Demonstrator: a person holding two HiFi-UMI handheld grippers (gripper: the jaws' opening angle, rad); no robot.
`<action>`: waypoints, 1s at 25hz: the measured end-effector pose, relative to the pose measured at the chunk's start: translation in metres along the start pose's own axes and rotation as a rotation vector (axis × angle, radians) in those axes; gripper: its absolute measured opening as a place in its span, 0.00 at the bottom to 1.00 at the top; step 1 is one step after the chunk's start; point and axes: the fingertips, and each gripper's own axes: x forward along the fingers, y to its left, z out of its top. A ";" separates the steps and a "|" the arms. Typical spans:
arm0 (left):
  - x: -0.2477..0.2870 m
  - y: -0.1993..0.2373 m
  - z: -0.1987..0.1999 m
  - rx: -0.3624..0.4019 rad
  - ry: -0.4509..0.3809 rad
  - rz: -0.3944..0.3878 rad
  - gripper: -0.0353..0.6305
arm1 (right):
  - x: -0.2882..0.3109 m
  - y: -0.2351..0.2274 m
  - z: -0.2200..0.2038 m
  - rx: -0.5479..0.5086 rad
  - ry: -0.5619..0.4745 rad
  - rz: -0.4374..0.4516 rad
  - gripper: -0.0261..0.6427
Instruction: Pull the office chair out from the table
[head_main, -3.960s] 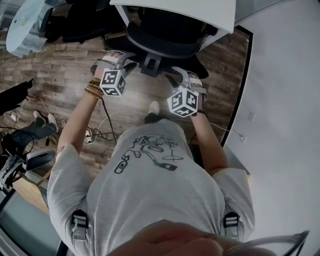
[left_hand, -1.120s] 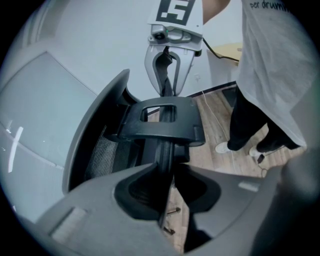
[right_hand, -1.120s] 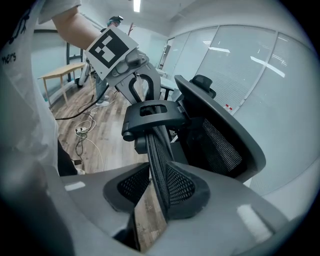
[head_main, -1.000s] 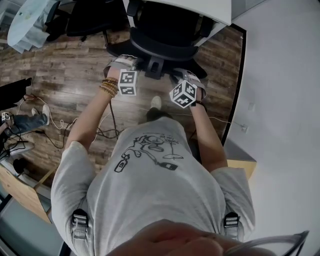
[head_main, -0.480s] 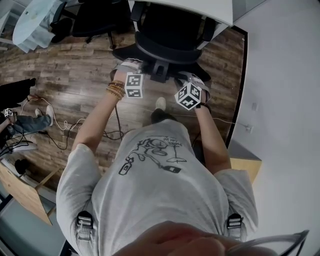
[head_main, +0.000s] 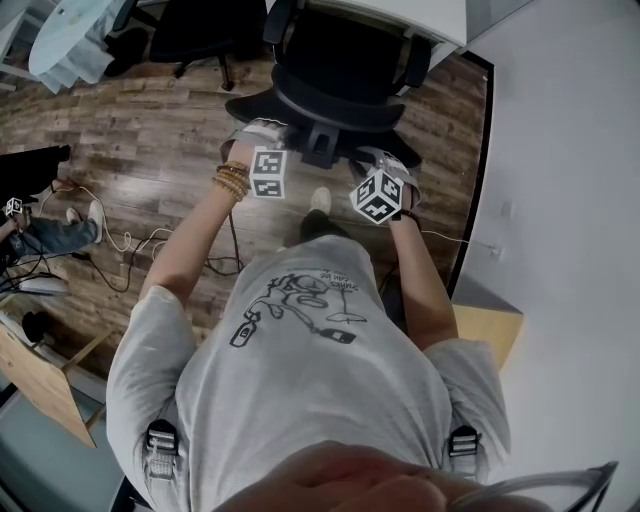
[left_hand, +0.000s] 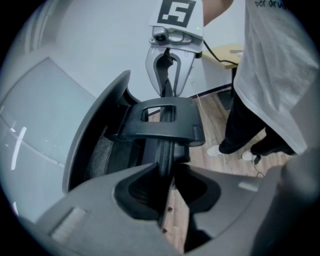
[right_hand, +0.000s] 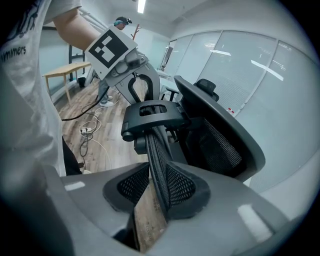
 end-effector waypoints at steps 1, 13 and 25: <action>-0.003 -0.005 -0.001 0.000 -0.003 0.000 0.20 | -0.001 0.005 0.001 -0.001 0.000 -0.001 0.21; -0.043 -0.079 0.008 0.000 -0.017 0.003 0.20 | -0.032 0.083 -0.002 -0.009 -0.001 -0.022 0.21; -0.080 -0.136 0.021 0.001 -0.030 -0.007 0.20 | -0.063 0.142 -0.004 0.002 0.007 -0.022 0.22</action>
